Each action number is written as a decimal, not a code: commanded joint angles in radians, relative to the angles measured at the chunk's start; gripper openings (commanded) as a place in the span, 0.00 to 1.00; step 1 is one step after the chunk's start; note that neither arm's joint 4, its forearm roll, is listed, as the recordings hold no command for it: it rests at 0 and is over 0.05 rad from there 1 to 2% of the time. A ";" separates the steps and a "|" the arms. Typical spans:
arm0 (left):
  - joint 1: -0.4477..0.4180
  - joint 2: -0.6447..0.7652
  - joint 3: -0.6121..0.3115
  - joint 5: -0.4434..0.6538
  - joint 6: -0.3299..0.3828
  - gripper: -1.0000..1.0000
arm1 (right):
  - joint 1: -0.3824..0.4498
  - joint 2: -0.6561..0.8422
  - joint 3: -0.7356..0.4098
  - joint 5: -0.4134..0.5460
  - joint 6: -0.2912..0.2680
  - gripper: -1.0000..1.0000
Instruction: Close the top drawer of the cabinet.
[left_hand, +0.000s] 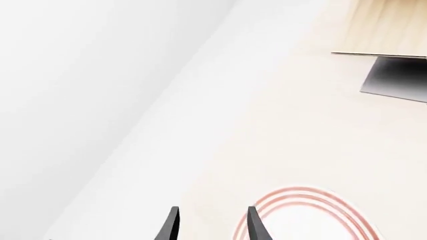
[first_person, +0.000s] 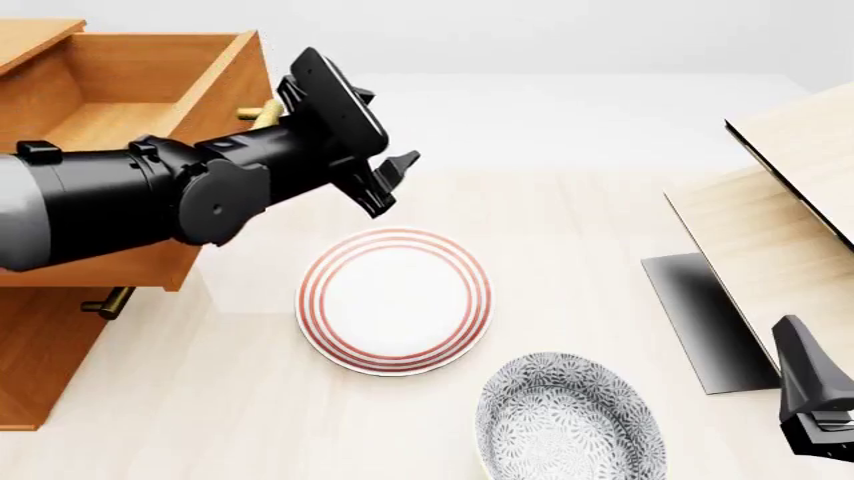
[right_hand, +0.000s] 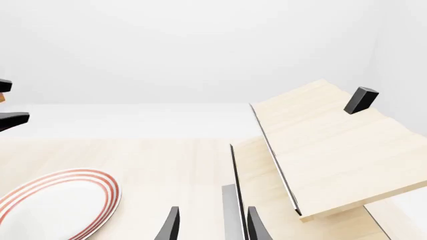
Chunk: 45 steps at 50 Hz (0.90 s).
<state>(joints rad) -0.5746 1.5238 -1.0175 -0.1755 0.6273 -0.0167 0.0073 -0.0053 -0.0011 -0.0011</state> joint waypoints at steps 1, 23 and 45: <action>0.027 0.005 0.004 0.001 0.012 1.00 | 0.000 0.000 0.000 0.000 0.000 1.00; 0.076 0.039 0.005 -0.003 0.038 1.00 | 0.000 0.000 0.000 0.000 0.000 1.00; 0.157 0.053 0.017 -0.019 0.058 1.00 | 0.000 0.000 0.000 0.000 0.000 1.00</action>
<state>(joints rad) -0.4531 1.5657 -1.0088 -0.1870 0.6766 -0.0167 0.0072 -0.0053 -0.0011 -0.0011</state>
